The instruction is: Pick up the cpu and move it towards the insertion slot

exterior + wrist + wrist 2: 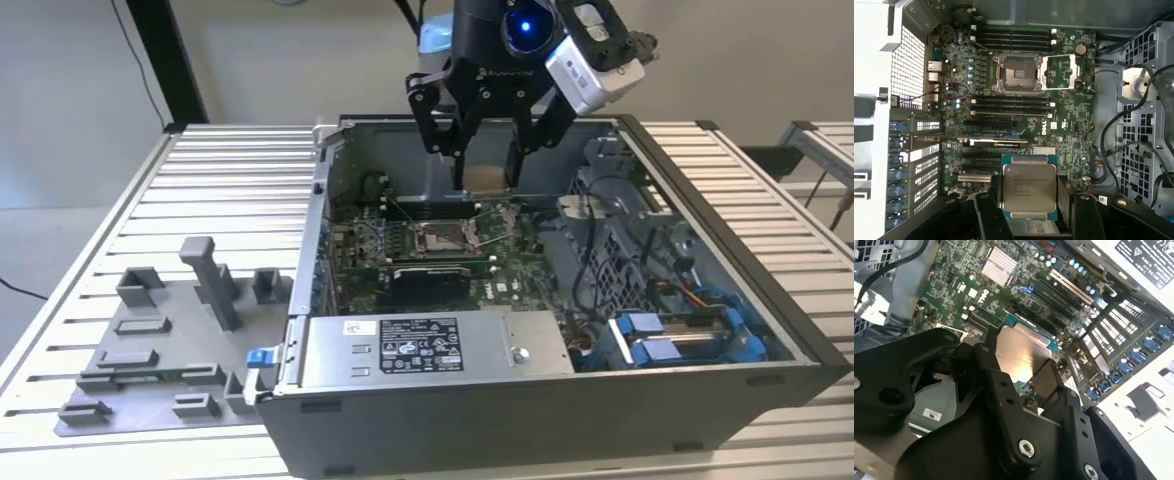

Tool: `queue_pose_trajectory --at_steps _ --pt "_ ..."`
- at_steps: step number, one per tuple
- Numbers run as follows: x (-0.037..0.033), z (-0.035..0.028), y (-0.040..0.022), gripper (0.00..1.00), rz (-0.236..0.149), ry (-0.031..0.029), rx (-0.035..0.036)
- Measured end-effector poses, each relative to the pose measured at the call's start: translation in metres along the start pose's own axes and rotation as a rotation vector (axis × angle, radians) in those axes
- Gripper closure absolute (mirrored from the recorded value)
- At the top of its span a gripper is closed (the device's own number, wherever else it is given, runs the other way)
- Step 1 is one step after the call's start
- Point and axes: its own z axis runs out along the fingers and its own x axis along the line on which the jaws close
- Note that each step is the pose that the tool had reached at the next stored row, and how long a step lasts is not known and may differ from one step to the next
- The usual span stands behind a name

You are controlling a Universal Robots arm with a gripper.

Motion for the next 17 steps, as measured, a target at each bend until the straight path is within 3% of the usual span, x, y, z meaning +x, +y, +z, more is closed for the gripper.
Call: queue_pose_trajectory --at_steps 8,11,17 --pt "-0.0005 0.0009 0.0007 1.0 0.0 0.0004 -0.0002" --pt "-0.0005 0.0028 0.0052 1.0 0.0 0.0045 -0.002" --pt "-0.0005 0.0079 0.0152 1.0 0.006 0.0064 -0.0035"
